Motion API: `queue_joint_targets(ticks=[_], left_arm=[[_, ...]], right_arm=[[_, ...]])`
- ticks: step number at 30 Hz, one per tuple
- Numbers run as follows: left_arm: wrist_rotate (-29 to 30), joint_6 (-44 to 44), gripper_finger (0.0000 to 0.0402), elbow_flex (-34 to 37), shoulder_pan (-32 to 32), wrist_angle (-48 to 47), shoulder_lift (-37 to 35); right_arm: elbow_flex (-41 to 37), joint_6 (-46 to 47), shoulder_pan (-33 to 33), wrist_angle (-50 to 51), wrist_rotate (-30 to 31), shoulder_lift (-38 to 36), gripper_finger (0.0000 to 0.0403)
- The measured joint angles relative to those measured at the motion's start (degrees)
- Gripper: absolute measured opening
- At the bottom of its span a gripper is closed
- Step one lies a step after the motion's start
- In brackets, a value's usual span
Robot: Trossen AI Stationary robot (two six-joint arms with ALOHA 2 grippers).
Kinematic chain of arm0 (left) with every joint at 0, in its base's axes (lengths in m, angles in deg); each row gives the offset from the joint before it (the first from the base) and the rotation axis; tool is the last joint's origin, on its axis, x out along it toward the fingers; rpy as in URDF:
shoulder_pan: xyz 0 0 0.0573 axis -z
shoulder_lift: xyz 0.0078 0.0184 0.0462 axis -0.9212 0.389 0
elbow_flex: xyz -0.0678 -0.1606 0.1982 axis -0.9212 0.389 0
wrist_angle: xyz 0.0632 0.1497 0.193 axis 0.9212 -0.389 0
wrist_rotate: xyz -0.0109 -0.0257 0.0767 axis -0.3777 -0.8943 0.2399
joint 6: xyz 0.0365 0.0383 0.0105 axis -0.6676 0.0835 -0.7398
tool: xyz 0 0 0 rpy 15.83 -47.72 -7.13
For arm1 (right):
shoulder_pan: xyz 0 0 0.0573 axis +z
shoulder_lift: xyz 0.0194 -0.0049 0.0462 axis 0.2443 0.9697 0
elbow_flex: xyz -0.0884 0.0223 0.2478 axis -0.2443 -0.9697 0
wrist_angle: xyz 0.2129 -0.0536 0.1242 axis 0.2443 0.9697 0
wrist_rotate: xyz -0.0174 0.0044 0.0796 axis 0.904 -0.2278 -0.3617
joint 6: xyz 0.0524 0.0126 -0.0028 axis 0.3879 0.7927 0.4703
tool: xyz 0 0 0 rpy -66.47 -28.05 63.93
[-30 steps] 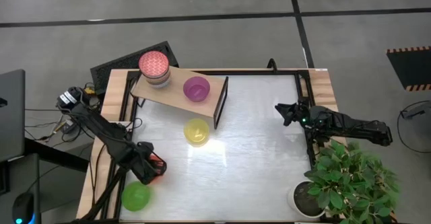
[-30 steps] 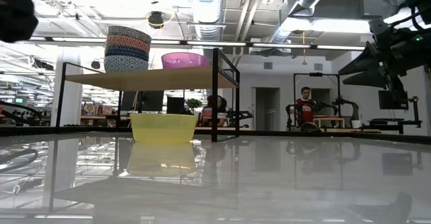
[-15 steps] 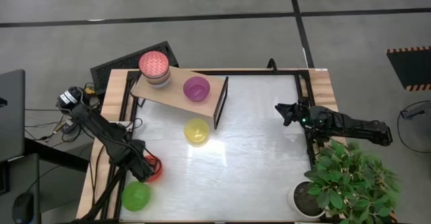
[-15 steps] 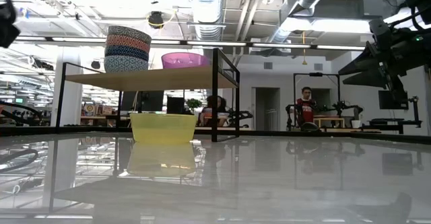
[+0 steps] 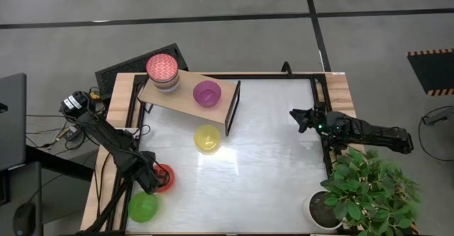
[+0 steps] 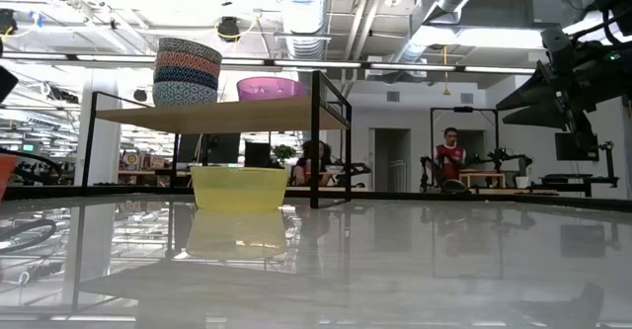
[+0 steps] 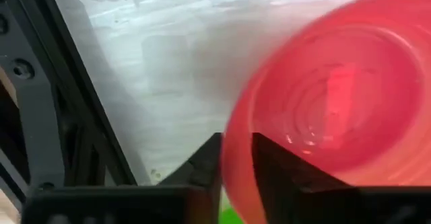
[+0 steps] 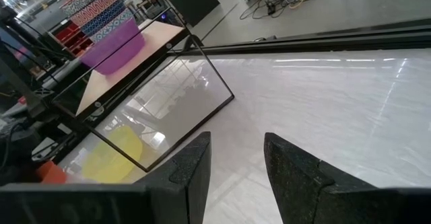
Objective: Place and stack bowls onto a shelf
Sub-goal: Stack the orange bowl on top of the purple bowl on the shelf
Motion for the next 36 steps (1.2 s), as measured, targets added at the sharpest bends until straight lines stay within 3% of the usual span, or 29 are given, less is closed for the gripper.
queue_joint_targets(ticks=[4, 12, 18, 22, 29, 36], left_arm=[[0.25, 1.06, 0.0009, -0.88, -0.96, 0.16, -0.04], [2.13, 1.98, 0.0000, -6.73, -6.58, -0.13, 0.00], [7.67, -4.26, 0.0000, -14.18, -13.09, -2.03, 0.00], [16.15, -9.08, 0.0000, -20.15, -17.57, -4.46, 0.00], [36.79, -13.34, 0.0000, -30.11, -25.20, -9.28, 0.00], [48.05, -21.59, 0.0000, -37.00, -33.36, -6.64, 0.00]], right_arm=[[-0.02, 0.00, 0.00, 0.00, 0.04, 0.02, 0.0164], [-0.02, 0.00, 0.00, 0.00, 0.04, 0.00, 0.0164], [-0.02, 0.00, 0.00, 0.00, 0.04, 0.02, 0.0164], [-0.02, 0.03, 0.00, 0.00, 0.04, 0.01, 0.0164], [-0.02, 0.44, 0.00, 0.00, 0.04, 0.02, 0.0164], [-0.02, 0.46, 0.00, -0.01, 0.04, 0.00, 0.0164]])
